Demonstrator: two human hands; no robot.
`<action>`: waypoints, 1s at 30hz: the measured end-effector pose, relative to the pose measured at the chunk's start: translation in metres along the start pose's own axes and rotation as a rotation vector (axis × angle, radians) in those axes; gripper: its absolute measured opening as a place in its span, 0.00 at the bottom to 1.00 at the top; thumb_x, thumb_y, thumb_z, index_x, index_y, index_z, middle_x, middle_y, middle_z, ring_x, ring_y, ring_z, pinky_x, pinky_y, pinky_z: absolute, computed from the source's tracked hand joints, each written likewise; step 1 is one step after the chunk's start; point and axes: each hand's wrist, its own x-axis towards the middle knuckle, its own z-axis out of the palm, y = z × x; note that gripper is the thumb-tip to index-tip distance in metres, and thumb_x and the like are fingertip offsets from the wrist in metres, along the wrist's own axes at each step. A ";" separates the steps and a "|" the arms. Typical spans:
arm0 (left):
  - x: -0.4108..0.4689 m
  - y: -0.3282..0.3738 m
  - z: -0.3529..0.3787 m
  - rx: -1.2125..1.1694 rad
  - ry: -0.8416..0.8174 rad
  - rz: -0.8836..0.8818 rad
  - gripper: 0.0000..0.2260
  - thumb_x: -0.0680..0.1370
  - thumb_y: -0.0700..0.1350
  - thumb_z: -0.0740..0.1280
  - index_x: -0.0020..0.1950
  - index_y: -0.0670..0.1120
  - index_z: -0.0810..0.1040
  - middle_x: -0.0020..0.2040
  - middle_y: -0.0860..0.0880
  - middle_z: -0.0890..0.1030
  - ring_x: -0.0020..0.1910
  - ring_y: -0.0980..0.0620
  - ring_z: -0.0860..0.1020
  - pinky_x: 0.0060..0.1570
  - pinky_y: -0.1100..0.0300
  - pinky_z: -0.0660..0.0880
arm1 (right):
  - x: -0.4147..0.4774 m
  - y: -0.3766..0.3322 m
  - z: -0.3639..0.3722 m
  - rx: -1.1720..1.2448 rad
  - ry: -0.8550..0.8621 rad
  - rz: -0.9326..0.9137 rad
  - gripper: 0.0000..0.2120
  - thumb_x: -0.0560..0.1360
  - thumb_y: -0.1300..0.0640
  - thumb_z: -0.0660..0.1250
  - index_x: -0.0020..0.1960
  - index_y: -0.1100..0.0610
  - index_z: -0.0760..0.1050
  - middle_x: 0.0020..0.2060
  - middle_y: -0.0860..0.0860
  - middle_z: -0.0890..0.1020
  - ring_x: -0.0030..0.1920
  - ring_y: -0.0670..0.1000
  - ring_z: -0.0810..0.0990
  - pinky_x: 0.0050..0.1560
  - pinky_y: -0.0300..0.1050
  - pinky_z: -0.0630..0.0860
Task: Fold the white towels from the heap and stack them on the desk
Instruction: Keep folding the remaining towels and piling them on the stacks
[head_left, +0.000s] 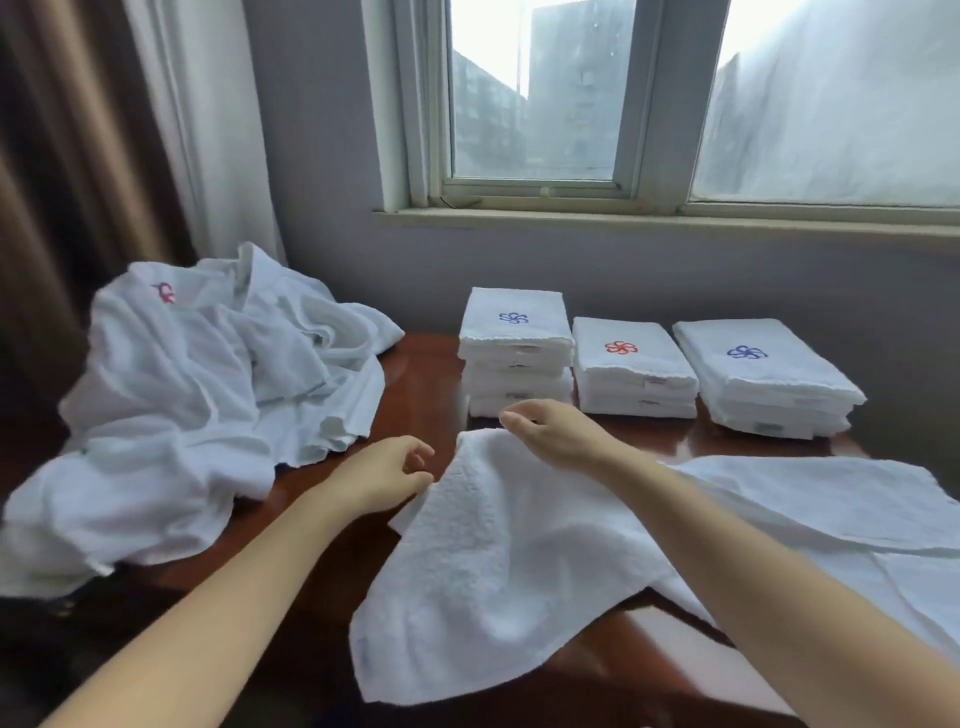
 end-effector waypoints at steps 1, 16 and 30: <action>-0.001 -0.003 0.000 0.036 -0.021 -0.004 0.19 0.76 0.54 0.69 0.66 0.53 0.76 0.60 0.56 0.79 0.59 0.56 0.77 0.61 0.55 0.74 | 0.004 -0.002 0.003 -0.013 -0.007 0.006 0.21 0.82 0.43 0.55 0.53 0.57 0.80 0.50 0.51 0.84 0.52 0.53 0.79 0.56 0.49 0.75; -0.014 -0.001 -0.009 0.085 -0.254 0.150 0.03 0.79 0.54 0.66 0.48 0.56 0.75 0.55 0.55 0.75 0.56 0.55 0.74 0.59 0.56 0.74 | 0.018 0.001 0.016 -0.002 -0.043 0.053 0.24 0.80 0.40 0.55 0.36 0.57 0.73 0.29 0.48 0.75 0.32 0.50 0.72 0.36 0.46 0.66; 0.003 0.049 -0.085 -0.399 0.713 0.382 0.11 0.80 0.36 0.62 0.58 0.51 0.73 0.49 0.59 0.77 0.49 0.59 0.77 0.50 0.66 0.73 | 0.014 -0.006 -0.006 0.400 0.017 -0.057 0.04 0.69 0.55 0.74 0.42 0.49 0.82 0.34 0.43 0.79 0.37 0.45 0.78 0.39 0.40 0.73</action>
